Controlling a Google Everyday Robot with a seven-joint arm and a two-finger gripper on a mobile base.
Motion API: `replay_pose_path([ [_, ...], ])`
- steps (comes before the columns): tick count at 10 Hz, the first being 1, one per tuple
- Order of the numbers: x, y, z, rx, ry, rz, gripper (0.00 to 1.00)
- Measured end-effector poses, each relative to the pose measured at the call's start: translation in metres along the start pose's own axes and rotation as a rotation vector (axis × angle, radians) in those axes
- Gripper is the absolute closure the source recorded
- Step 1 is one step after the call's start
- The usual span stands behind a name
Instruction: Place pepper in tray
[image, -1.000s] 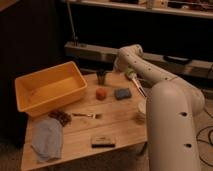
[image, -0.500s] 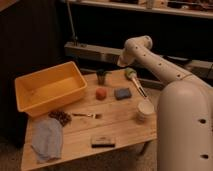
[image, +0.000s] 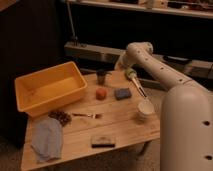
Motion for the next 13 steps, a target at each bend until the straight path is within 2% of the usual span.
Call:
replay_pose_path([
  [3,-0.006,0.01,0.006,-0.044,0.006,-0.007,0.2],
  [5,-0.007,0.011,0.009,-0.057,0.053,-0.006,0.2],
  [6,-0.014,0.014,0.014,-0.071,0.071,-0.008,0.2],
  [8,-0.013,0.014,0.017,-0.082,0.094,-0.004,0.2],
  [13,-0.016,0.022,0.035,-0.1,0.095,0.014,0.2],
])
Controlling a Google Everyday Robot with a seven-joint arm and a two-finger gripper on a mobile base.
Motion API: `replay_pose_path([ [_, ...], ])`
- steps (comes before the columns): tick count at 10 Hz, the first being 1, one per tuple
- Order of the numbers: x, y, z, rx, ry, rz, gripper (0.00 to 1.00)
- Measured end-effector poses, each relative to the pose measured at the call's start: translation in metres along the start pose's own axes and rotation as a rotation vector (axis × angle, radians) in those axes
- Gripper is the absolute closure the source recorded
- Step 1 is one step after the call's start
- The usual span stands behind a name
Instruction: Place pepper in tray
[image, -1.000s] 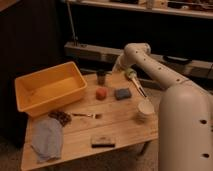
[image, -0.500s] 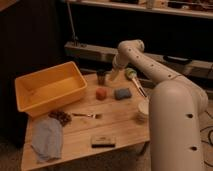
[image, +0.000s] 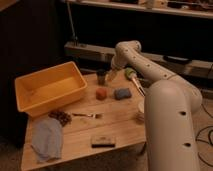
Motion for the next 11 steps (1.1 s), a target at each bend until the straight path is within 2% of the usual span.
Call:
replay_pose_path([
  [2,-0.001,0.005,0.01,0.005,-0.013,0.019,0.2],
  [5,0.016,0.007,0.017,0.035,-0.087,0.114,0.2],
  [8,0.018,0.009,0.02,0.052,-0.164,0.167,0.2],
  [9,0.022,0.008,0.019,0.057,-0.18,0.174,0.2],
  [11,0.016,0.007,0.019,0.058,-0.217,0.182,0.2],
])
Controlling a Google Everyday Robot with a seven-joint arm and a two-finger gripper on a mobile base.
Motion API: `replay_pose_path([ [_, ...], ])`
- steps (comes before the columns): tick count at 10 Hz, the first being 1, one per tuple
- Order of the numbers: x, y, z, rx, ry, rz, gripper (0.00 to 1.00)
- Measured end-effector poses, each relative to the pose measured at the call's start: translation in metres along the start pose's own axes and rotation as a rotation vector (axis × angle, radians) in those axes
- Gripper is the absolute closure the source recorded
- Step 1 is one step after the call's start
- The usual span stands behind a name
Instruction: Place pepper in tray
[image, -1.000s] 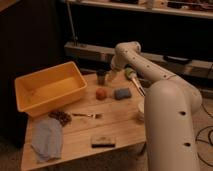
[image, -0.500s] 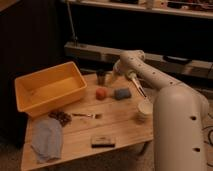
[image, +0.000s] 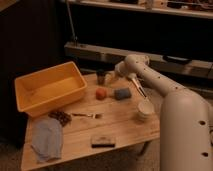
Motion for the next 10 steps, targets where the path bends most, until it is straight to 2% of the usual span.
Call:
replay_pose_path([
  [1,0.0,-0.001,-0.001,0.0,-0.013,-0.001,0.2],
  [6,-0.009,0.004,0.001,-0.027,-0.137,-0.021,0.2],
  [8,-0.015,0.008,0.005,-0.041,-0.148,-0.038,0.22],
  [10,-0.015,0.011,0.008,-0.055,-0.153,-0.052,0.39],
])
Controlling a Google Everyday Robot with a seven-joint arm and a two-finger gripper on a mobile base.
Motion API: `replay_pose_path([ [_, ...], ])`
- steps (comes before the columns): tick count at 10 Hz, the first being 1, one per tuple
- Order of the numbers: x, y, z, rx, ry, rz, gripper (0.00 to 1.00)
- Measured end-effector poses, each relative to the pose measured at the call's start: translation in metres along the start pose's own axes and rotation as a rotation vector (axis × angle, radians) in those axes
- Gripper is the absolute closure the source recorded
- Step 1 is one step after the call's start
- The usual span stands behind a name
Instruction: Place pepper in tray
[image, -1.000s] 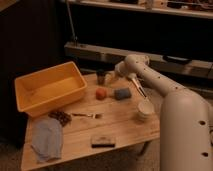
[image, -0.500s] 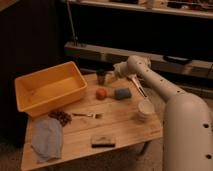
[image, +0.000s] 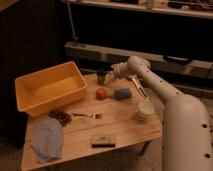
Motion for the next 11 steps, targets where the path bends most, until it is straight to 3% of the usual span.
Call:
replay_pose_path([
  [6,0.006,0.014,0.013,-0.024,0.022,-0.03,0.97],
  [9,0.007,0.017,0.02,-0.012,0.051,-0.018,1.0],
  [11,0.007,0.013,0.017,0.029,0.065,-0.016,1.0],
])
